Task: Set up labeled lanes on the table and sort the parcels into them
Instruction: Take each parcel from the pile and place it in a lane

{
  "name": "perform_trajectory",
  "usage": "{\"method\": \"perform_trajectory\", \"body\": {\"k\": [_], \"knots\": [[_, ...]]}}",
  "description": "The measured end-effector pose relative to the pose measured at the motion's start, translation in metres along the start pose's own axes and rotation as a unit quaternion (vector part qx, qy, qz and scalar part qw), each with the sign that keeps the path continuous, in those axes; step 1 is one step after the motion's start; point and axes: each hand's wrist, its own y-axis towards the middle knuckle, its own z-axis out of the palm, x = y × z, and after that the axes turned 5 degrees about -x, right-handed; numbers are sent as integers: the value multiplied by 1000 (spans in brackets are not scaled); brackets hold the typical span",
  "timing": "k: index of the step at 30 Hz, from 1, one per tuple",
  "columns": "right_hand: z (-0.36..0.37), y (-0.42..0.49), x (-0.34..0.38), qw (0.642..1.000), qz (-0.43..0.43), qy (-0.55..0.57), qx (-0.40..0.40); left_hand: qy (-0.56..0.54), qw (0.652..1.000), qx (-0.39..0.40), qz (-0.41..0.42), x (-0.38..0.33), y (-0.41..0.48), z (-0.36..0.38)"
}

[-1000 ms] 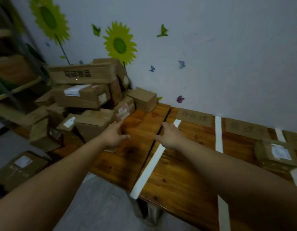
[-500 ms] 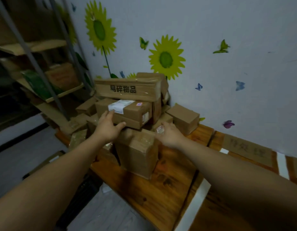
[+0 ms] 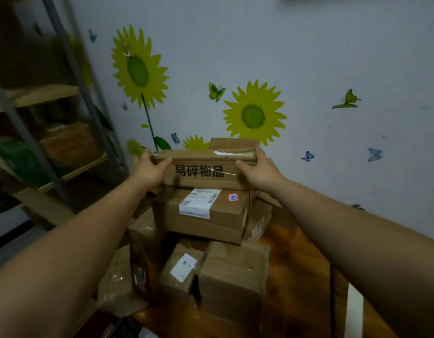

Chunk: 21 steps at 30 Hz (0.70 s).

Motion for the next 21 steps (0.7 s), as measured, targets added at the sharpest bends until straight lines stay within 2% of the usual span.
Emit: {"method": "perform_trajectory", "body": {"k": [4,7,12,15,21], "knots": [[18,1,8,997,74,15,-25,-68,994,64,-63,13,41,5],[21,1,12,992,89,2,-88,-127,979,104,-119,20,57,8],[21,-14,12,978,101,74,-170,-215,965,130,-71,25,62,3],[18,-26,13,966,101,116,-210,-300,939,136,-101,25,46,3],[-16,-52,21,954,91,173,-228,-369,914,142,-87,14,3,-7]]}}
